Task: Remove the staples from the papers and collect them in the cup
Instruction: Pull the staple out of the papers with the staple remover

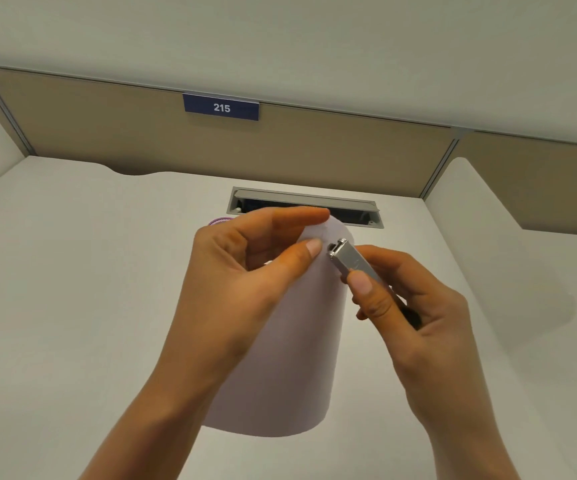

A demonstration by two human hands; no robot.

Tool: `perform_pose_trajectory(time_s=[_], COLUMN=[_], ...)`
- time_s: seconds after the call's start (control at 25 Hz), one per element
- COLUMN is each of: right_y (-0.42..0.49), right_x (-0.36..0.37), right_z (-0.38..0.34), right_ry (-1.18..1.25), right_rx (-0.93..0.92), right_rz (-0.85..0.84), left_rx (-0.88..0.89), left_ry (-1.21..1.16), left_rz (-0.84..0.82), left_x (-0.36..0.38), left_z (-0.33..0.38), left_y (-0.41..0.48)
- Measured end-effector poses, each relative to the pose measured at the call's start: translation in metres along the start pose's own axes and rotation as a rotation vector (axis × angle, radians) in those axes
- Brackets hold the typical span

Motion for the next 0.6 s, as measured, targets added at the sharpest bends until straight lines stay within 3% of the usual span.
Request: perform_pose_trajectory(time_s=[0.6], right_y=[0.0002], right_x=[-0.0085], right_z=[-0.0046], right_ry=[-0.106], right_rx=[-0.008], right_rz=[0.096], left_rx=[0.014], left_ry=[0.151], left_rz=[0.064], left_x=[0.0106], left_z=[0.0057], left_y=[-0.0075])
Point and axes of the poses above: each hand's wrist, its own y-axis towards the middle knuckle, its own x-axis out of the palm, z = x × y, the point moved 5 cm from there along y, towards the middle knuckle, and after that the axes turned 1 degree about x, right-handed, at the moved point
